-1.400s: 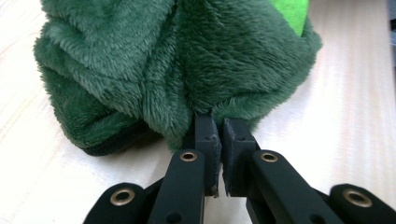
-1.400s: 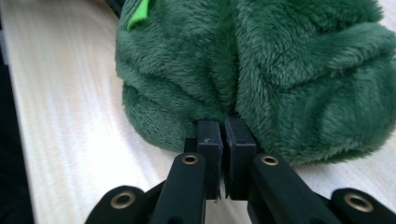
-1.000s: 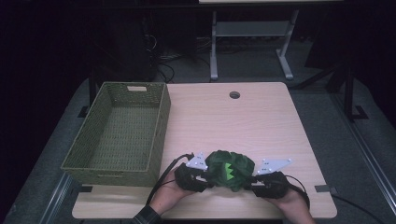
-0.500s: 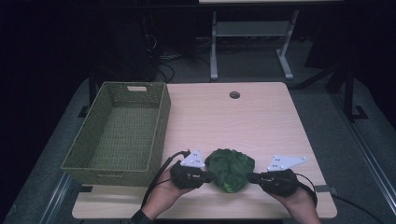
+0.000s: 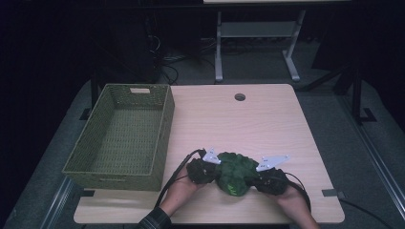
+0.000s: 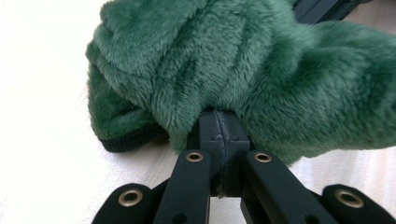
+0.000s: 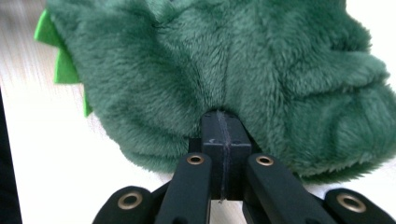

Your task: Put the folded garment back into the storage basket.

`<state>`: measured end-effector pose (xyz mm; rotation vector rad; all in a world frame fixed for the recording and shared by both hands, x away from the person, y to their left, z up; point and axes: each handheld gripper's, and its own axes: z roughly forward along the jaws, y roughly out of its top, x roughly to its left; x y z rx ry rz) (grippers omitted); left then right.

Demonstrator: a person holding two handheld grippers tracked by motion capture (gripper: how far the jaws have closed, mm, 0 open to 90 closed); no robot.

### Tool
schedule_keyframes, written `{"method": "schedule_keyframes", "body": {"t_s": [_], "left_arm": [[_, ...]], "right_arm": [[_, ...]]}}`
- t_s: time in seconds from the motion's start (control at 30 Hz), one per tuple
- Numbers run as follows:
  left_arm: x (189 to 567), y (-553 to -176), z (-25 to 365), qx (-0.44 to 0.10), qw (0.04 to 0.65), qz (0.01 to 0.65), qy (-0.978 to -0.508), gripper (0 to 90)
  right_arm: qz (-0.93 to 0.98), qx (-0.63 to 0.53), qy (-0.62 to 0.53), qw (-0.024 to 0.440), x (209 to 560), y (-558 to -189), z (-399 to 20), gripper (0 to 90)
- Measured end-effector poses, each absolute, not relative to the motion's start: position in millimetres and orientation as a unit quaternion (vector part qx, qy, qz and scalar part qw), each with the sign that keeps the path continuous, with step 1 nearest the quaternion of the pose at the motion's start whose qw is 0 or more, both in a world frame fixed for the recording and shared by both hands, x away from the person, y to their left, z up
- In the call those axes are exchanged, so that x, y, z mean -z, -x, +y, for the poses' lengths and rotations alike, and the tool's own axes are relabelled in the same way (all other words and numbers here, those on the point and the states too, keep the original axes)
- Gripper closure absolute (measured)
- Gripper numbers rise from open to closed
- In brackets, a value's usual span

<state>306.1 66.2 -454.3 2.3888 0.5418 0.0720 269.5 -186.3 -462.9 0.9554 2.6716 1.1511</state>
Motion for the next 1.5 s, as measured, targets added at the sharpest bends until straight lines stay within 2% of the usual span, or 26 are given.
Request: {"method": "schedule_keyframes", "body": {"t_s": [0.43,0.77,0.93,1.1,1.5], "left_arm": [[457.7,-304.1,70.0,-0.024,0.328,0.207,-0.921,89.8],[436.9,-294.9,90.9,-0.013,0.355,0.209,-0.911,89.3],[429.0,-277.0,95.9,-0.006,0.372,0.203,-0.906,88.5],[426.9,-261.9,90.1,0.003,0.376,0.185,-0.908,88.2],[443.3,-255.2,55.7,0.029,0.364,0.156,-0.918,87.1]], "right_arm": [[0.875,-0.364,-0.317,0.03,468.0,-261.4,-195.3,90.0],[0.86,-0.389,-0.324,0.061,447.2,-257.8,-216.1,90.0],[0.844,-0.402,-0.342,0.092,433.1,-279.9,-234.5,90.0],[0.833,-0.414,-0.354,0.1,426.6,-301.4,-239.7,90.0],[0.844,-0.406,-0.346,0.055,445.5,-362.8,-199.8,90.0]]}}
